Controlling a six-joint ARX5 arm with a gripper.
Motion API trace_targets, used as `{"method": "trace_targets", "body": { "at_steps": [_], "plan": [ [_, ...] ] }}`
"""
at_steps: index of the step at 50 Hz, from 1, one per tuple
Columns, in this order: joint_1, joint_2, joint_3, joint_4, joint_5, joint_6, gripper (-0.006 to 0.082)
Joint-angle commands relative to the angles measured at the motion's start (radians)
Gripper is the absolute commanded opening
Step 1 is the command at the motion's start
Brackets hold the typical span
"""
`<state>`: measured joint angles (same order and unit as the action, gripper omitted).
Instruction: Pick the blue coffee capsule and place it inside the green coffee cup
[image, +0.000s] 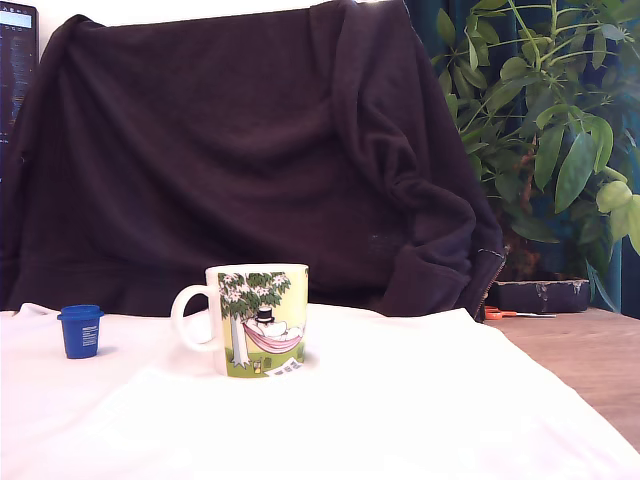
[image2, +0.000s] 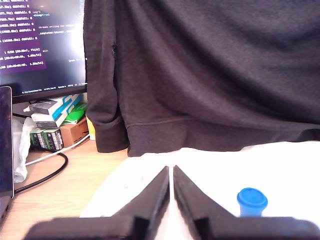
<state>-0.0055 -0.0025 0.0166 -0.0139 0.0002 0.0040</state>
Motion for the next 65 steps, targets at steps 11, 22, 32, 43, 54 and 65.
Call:
{"method": "trace_targets", "body": {
  "at_steps": [11,22,32,43,54,65],
  "plan": [
    [-0.008,-0.01,-0.042,0.01,0.1,-0.056,-0.0013],
    [-0.008,-0.01,-0.042,0.037,0.136,-0.087,-0.0013],
    [-0.008,-0.01,-0.042,0.098,0.187,-0.201,-0.0014],
    [-0.011,0.008,-0.04,0.171,0.304,-0.325,-0.0019],
    [-0.011,0.117,-0.04,0.243,0.326,-0.327,-0.0019],
    [-0.027,0.292,-0.035,0.414,0.339,-0.294,0.0292]
  ]
}}
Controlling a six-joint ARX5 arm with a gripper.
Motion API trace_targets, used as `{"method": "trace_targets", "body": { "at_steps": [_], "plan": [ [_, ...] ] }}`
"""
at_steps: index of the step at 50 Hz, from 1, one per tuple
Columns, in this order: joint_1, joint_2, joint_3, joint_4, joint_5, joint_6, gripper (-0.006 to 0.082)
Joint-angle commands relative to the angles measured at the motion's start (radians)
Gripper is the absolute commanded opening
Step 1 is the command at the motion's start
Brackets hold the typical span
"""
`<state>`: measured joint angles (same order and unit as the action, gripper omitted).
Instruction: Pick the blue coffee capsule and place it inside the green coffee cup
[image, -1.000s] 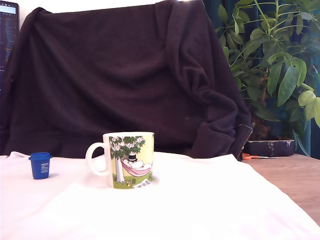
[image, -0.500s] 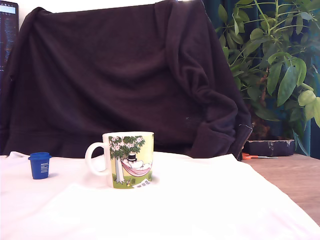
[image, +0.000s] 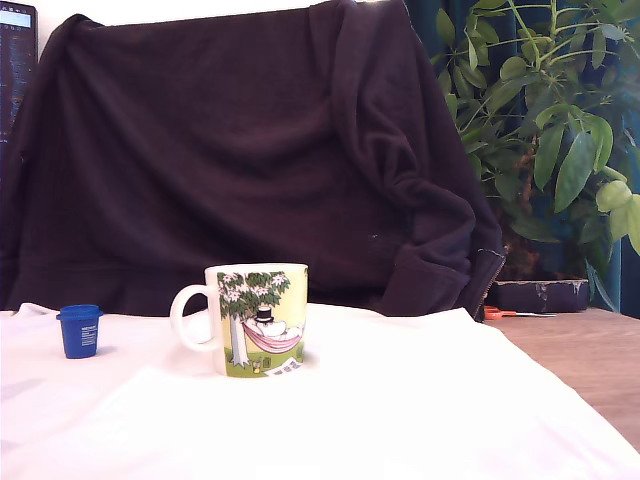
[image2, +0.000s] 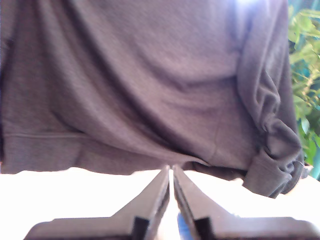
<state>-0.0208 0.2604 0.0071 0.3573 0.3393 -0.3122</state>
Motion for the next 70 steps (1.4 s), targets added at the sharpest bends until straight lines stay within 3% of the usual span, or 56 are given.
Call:
{"method": "trace_targets", "body": {
  "at_steps": [1,6,17,24,44,70],
  "plan": [
    [-0.016,0.047,-0.026,0.059,0.0,0.023,0.0348],
    [-0.036,0.132,-0.024,0.118,0.0,0.065,0.0506],
    [-0.089,0.341,0.011,0.144,-0.019,0.136,0.0552],
    [-0.114,0.512,0.077,0.144,-0.026,0.183,0.0648],
    [-0.126,0.945,0.257,0.163,-0.078,0.286,0.0653],
    [-0.126,1.33,0.28,0.572,-0.085,0.331,0.0649]
  ]
}}
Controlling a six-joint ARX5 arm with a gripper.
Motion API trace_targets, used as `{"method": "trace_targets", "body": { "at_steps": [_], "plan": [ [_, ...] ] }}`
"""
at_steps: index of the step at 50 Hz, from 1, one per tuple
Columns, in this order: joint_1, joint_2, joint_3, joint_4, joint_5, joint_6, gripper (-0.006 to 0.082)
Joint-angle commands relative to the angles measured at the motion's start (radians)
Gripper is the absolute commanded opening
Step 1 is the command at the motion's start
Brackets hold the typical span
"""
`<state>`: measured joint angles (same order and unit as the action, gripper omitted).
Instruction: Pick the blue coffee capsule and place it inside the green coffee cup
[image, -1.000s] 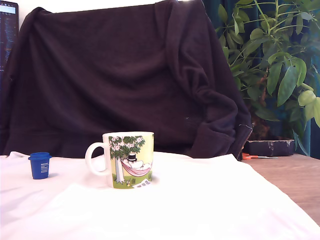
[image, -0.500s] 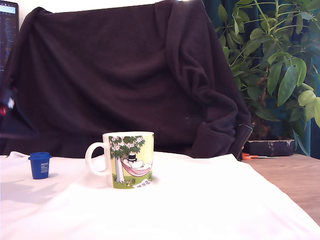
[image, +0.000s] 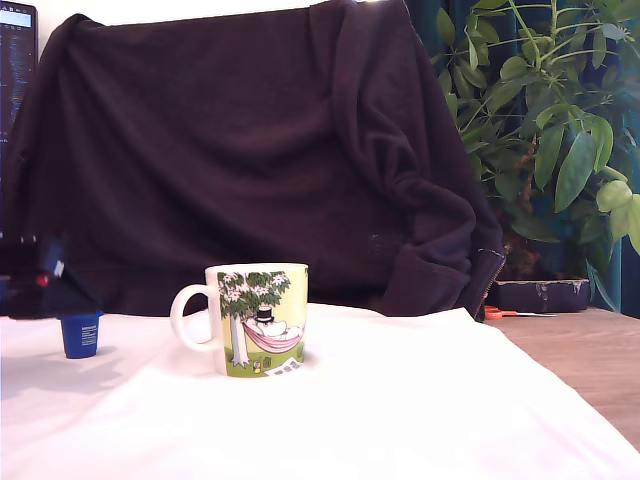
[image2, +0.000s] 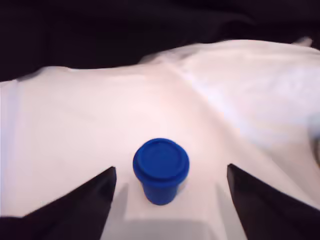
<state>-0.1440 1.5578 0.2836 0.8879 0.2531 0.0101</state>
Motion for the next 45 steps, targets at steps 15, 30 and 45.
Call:
{"method": "trace_targets", "body": {
  "at_steps": [15,30,45],
  "plan": [
    [-0.002,0.23,0.021,0.217,0.001,-0.019,0.0644],
    [-0.002,0.323,0.064,0.267,0.016,-0.035,0.0573],
    [-0.003,0.335,0.094,0.234,0.028,-0.035,0.0169]
  ]
}}
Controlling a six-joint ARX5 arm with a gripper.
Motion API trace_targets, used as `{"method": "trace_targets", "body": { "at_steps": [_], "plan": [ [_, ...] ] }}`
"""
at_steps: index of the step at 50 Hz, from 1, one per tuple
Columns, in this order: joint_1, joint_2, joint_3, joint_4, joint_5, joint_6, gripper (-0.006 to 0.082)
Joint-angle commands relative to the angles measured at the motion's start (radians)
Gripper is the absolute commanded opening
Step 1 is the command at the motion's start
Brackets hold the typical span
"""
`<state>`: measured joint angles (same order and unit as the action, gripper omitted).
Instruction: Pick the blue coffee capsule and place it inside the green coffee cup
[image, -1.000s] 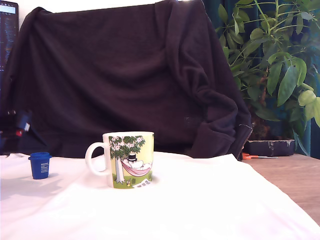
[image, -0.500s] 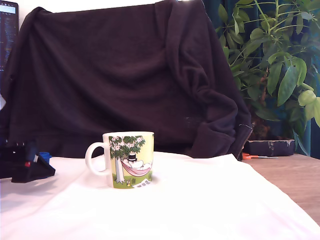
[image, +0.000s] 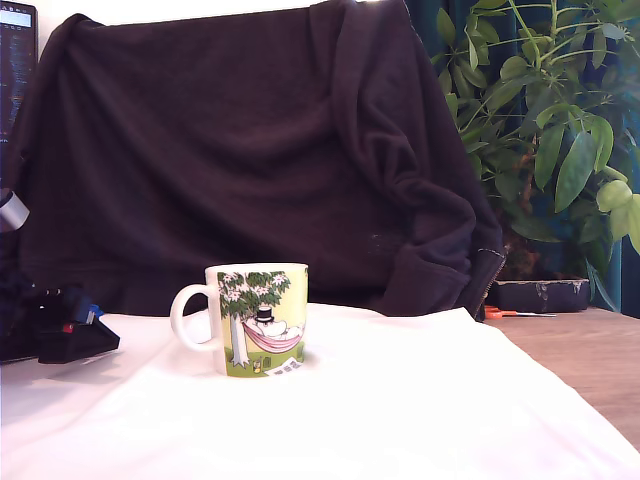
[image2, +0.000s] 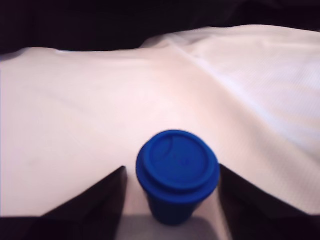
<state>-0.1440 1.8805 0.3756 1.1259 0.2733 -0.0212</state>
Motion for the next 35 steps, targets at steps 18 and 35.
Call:
{"method": "trace_targets", "body": {
  "at_steps": [18,35],
  "plan": [
    [-0.003,0.012,0.005,0.005,0.008,-0.005,0.0091],
    [-0.017,-0.013,0.011,0.196,0.115,-0.166,0.0091]
  ]
}}
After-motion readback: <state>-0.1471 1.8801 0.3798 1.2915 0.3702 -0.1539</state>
